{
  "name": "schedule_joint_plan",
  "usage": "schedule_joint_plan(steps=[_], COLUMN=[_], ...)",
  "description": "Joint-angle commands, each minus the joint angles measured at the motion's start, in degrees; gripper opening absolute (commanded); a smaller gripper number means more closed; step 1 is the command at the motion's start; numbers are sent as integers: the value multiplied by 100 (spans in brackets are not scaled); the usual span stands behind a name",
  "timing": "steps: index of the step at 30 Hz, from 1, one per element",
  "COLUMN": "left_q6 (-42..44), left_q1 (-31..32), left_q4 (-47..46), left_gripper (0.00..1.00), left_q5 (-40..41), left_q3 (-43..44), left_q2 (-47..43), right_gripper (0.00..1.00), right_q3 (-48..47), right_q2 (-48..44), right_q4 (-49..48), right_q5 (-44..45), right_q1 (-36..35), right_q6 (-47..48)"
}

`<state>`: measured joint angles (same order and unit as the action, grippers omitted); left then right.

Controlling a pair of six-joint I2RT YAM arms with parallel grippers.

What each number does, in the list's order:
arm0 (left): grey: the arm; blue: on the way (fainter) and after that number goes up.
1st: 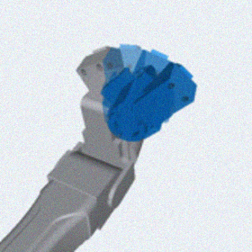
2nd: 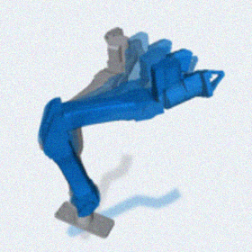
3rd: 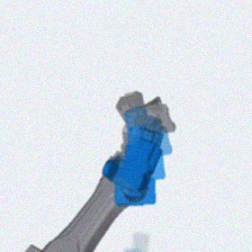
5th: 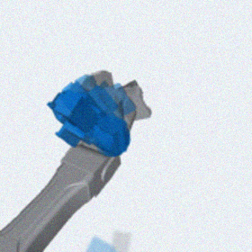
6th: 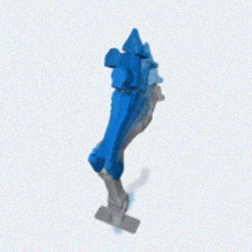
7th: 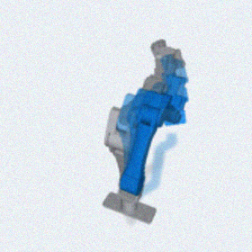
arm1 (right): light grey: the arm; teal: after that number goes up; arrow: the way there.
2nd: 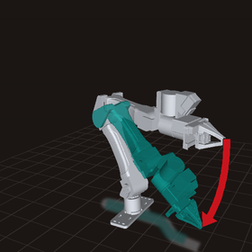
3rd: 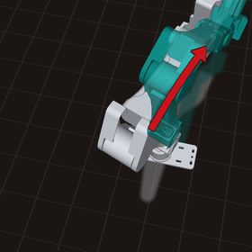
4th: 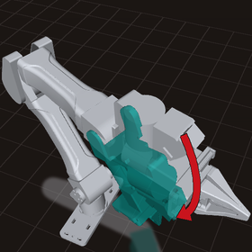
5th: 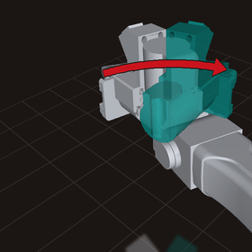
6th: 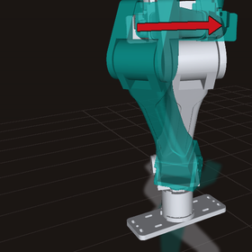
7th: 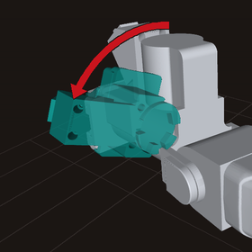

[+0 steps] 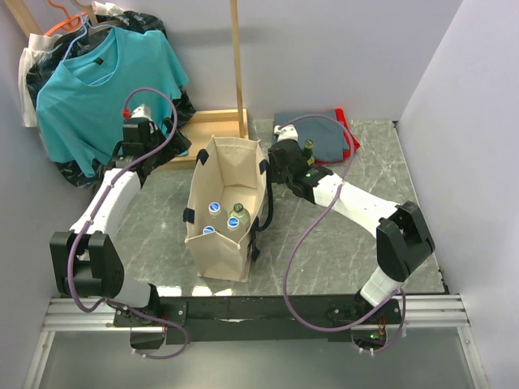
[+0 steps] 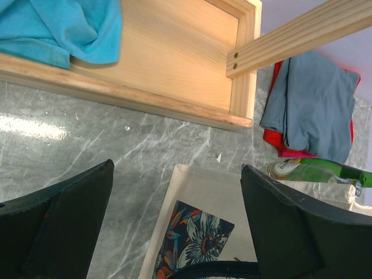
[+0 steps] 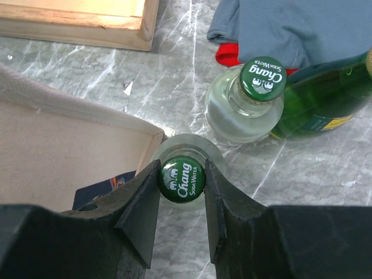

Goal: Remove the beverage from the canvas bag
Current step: Place the drink at the center of the board.

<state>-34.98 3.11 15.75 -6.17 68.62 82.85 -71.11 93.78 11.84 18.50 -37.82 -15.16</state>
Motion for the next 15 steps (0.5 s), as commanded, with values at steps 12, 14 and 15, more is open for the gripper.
schedule_joint_plan(steps=[12,14,15], left_q6=[44,44,44], left_q1=[31,31,31], left_q4=[-107,-98,-98], left_gripper=[96,96,96], left_q5=[-33,2,-6], left_q3=[-24,-42,-59], left_q2=[-190,-225,-217], right_gripper=[54,55,55], right_q3=[-8,27,36], right_q2=[-272,-281,-281], right_q4=[-50,-58,-32], right_q5=[215,285,303], right_q1=[-120,-129,-137], right_q6=[-84,-84,-75])
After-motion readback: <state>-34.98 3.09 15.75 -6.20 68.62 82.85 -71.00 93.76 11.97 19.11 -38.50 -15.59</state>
